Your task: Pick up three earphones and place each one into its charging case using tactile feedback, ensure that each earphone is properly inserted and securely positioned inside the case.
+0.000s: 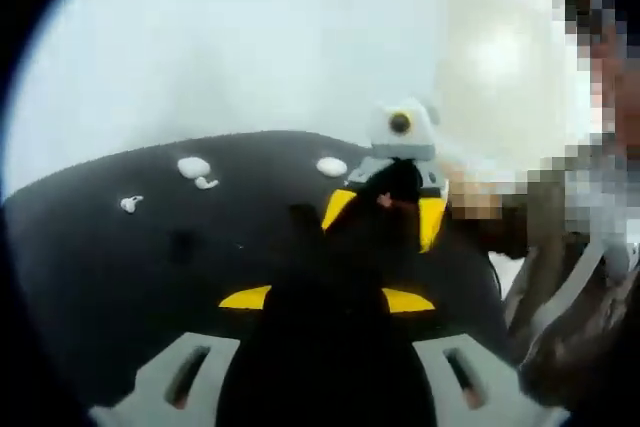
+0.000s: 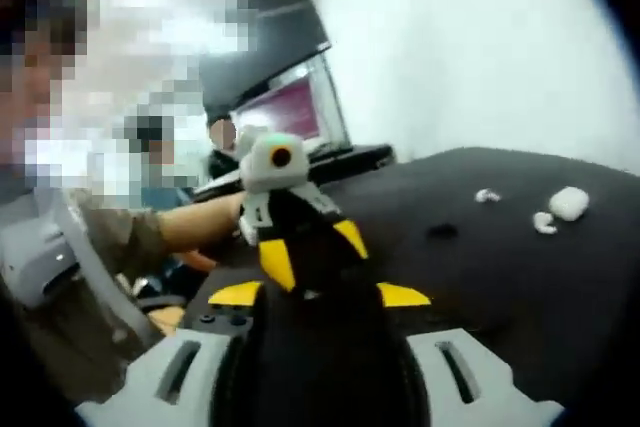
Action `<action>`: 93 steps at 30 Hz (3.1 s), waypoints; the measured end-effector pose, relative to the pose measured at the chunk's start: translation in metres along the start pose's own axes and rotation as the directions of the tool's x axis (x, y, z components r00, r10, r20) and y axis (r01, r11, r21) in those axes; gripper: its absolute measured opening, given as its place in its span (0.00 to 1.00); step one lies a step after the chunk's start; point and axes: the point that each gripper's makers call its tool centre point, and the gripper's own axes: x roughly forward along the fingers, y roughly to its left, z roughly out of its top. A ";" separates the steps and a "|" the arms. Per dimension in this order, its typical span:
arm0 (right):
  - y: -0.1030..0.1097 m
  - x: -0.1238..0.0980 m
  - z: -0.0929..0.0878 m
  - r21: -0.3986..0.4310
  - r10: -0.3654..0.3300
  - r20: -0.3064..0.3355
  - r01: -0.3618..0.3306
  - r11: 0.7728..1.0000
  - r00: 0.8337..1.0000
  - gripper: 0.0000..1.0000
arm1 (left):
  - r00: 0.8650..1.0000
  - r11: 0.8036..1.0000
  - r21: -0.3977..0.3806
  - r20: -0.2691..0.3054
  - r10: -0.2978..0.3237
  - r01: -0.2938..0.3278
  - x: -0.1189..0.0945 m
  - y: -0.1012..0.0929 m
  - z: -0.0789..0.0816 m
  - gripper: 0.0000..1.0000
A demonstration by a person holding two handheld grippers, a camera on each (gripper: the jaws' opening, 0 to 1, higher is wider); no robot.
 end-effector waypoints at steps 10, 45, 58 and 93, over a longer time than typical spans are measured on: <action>-0.009 -0.006 0.002 -0.003 -0.043 0.015 0.043 0.999 0.999 0.38 | 0.997 0.991 -0.126 -0.059 -0.049 0.041 0.014 -0.007 -0.002 0.36; 0.001 0.029 -0.017 0.249 0.014 -0.039 -0.004 0.968 0.999 0.27 | 0.998 0.970 0.238 0.043 0.045 -0.054 -0.004 -0.027 0.003 0.21; 0.029 0.021 -0.007 -0.270 0.057 -0.074 -0.075 0.960 0.996 0.18 | 0.999 0.957 0.291 -0.033 0.015 -0.004 0.004 -0.035 -0.017 0.19; 0.005 -0.007 0.023 -0.492 -0.016 0.064 0.045 0.870 0.998 0.04 | 0.993 0.945 0.316 0.044 -0.110 0.090 0.044 -0.040 0.000 0.14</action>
